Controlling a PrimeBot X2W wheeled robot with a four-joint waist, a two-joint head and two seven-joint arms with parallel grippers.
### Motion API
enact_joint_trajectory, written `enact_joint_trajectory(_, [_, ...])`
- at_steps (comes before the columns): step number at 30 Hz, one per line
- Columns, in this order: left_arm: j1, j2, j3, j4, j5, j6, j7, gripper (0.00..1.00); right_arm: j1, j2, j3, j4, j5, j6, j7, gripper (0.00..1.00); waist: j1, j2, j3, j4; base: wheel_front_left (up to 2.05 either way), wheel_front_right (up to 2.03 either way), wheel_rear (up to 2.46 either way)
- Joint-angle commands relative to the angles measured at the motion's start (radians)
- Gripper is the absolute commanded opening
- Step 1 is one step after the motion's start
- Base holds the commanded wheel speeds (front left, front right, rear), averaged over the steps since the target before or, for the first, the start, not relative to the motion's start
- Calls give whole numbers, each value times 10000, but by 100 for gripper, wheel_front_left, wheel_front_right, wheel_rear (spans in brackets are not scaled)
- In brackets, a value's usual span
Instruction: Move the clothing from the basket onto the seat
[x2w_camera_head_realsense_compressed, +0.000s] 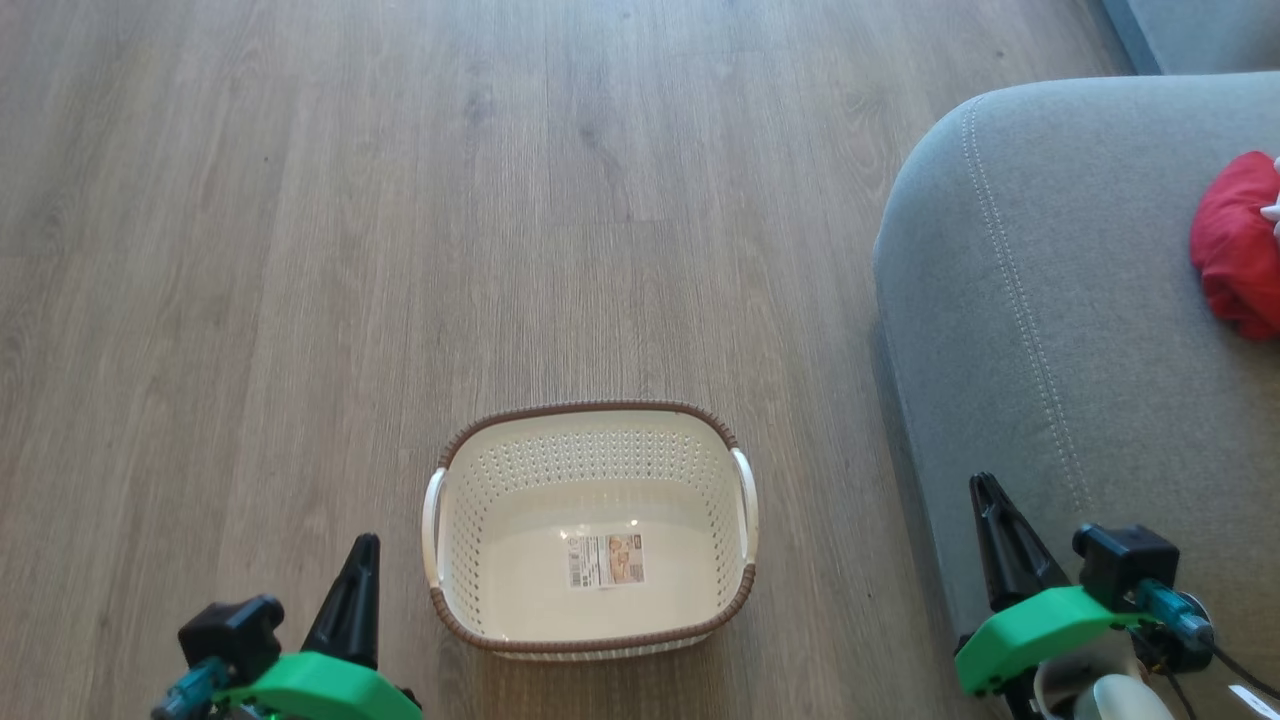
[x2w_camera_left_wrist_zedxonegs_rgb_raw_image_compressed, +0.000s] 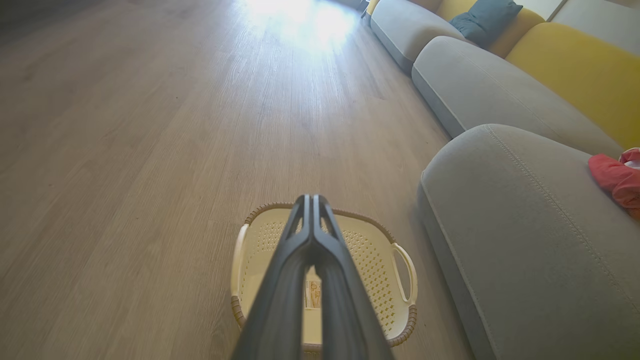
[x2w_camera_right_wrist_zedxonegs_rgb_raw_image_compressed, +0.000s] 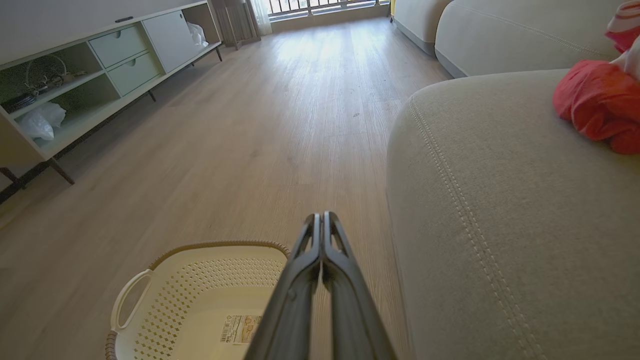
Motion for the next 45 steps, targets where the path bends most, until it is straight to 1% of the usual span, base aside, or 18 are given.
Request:
enact_joint_trajectory(1, [-381, 23, 110, -323, -258, -39, 52, 0, -345, -32, -42, -356, 311, 0, 63, 0, 0, 0, -6, 2, 0, 0, 0])
enact_joint_trajectory(38, [-838, 36, 583, -302, -4183, -174, 1143, 0, -546, -89, -323, -557, 4908, -1, 1078, 0, 0, 0, -177, 59, 0, 0, 0])
enact_joint_trajectory(39, [-863, 37, 609, -301, -4396, -181, 1203, 0, -557, -90, -340, -568, 5155, -1, 1135, 0, 0, 0, -187, 62, 0, 0, 0])
enact_joint_trajectory(45, [-926, 39, 673, -298, -4927, -200, 1350, 0, -584, -93, -386, -595, 5770, -2, 1278, 0, 0, 0, -210, 70, 0, 0, 0])
